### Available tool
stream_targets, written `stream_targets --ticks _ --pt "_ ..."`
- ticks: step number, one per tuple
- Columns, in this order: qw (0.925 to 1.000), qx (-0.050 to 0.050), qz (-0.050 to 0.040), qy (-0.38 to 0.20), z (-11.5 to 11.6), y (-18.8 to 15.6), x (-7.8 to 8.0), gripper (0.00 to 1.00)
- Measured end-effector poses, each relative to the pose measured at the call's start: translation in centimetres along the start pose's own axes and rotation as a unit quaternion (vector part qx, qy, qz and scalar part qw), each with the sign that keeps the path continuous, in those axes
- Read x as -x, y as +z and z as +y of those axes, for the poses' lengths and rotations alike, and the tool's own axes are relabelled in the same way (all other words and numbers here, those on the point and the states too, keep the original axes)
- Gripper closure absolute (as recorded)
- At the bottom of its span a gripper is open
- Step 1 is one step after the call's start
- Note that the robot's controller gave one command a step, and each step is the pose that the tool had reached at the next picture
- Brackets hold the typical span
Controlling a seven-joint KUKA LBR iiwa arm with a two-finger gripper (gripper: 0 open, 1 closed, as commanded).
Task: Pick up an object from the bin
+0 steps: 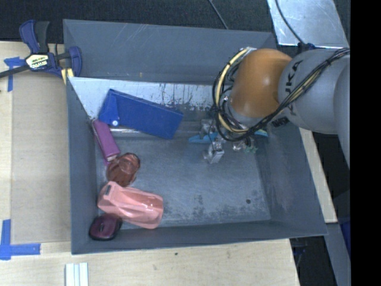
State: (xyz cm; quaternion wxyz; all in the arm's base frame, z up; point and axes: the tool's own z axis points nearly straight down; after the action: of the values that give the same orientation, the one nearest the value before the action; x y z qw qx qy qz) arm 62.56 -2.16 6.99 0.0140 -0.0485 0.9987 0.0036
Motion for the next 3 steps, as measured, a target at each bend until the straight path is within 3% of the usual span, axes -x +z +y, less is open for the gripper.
stream_targets --ticks 1,2,3 --pt "1.0000 0.000 0.0000 0.000 0.0 0.0 0.0 1.00" --pt "1.0000 0.001 0.0058 0.001 0.0 -3.2 -0.3 1.00" --pt "1.0000 0.000 -0.0006 0.001 0.0 -6.5 0.1 1.00"
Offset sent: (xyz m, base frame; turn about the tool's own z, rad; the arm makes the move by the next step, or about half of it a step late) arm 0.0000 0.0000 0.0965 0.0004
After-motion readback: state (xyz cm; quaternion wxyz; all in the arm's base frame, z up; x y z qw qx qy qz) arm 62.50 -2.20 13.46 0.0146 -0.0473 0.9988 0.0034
